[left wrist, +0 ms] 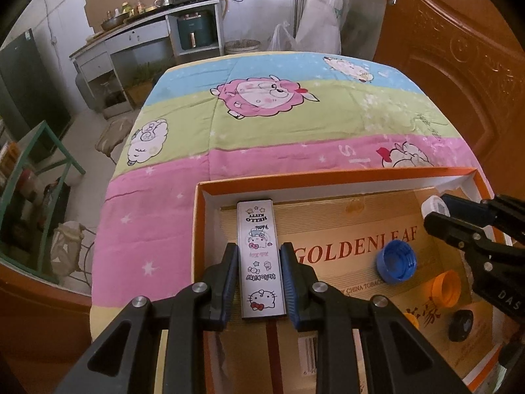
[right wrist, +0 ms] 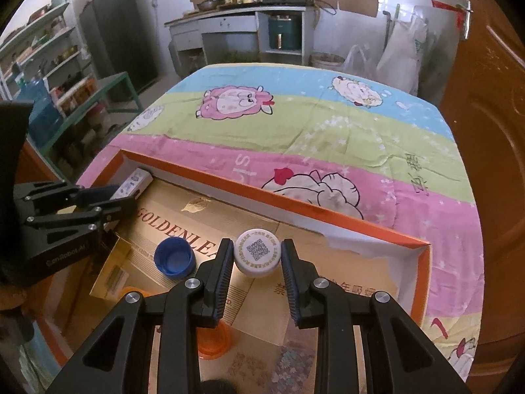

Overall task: Organize rigid objects
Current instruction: 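Carry the white lid and Hello Kitty box over the tray with both grippers, then open the right gripper releasing the white lid while the left gripper releases the box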

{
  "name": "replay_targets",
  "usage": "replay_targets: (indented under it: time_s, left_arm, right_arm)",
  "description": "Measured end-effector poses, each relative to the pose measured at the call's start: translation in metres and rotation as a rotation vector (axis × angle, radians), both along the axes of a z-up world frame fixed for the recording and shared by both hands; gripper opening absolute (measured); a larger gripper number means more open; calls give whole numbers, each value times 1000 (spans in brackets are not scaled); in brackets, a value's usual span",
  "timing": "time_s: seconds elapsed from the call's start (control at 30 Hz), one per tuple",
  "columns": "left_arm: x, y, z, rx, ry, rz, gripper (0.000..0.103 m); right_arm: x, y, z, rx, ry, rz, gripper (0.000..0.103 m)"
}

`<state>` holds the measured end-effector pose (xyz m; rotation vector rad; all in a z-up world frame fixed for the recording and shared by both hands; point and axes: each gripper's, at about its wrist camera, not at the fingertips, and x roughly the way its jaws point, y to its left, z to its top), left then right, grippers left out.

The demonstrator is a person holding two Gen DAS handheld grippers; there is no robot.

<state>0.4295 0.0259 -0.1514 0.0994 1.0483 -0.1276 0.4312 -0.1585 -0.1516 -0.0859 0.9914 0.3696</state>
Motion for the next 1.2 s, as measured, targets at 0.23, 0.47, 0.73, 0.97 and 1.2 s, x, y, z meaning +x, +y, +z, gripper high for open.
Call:
replay_targets:
  time_s: [0.23,0.47,0.73,0.97,1.2]
  left_arm:
    - [-1,2,-1,-22,-5,-3,27]
    - [2,6,0,-85,-8,-14,27]
    - [-6,7,18,-117,-96,-7,27]
    - [-19,11,45,-165,-180,1,29]
    - [-40,12,69,-205,-223,-11,29]
  right_arm:
    - [6,3,-6,-21,14,-3,30]
    - [10,5,-10,-24,25,-8,31]
    - [10,5,-9,-33,16,-11,39]
    - [4,4,-3,-33,2,-13,46]
    - [-14,-1,19,-23,-29,-28,46]
